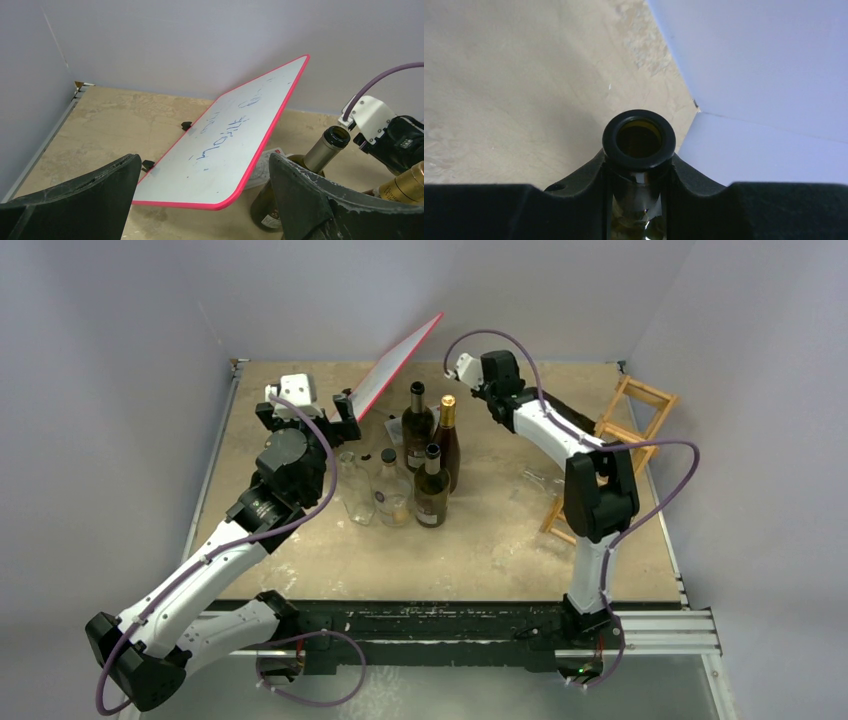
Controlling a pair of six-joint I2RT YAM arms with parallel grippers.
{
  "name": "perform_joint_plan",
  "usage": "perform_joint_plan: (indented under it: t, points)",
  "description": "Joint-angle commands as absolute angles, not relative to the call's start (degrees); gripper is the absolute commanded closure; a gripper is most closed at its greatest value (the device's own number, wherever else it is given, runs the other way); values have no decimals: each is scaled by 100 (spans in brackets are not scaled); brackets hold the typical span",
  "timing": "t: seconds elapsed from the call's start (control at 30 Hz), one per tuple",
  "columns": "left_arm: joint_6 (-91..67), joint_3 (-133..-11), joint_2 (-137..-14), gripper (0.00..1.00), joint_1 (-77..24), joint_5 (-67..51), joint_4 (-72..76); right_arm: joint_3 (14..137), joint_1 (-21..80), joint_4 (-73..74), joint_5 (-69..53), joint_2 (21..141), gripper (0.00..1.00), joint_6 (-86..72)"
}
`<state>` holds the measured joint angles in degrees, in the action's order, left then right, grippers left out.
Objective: Take the wine bottle off the wine rack
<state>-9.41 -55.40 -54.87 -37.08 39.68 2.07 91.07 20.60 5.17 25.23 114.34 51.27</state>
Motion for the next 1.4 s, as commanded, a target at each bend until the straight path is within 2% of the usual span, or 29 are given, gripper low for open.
perform_joint_plan:
  t: [0.0, 0.73, 0.93, 1.37]
  points:
    - [-956, -5611, -5469, 1, -3649, 3920, 383, 9329, 2082, -332, 2565, 10652, 100, 5687]
    - [-1001, -5623, -5505, 1, -3647, 3863, 358, 8520, 1989, -723, -292, 8883, 100, 2681]
    - [-1020, -5638, -5487, 1, -3647, 3823, 317, 8218, 1890, -1295, -898, 8703, 100, 1952]
    - [-1011, -5633, -5498, 1, -3647, 3841, 329, 7100, 1890, -3835, -1320, 8953, 100, 431]
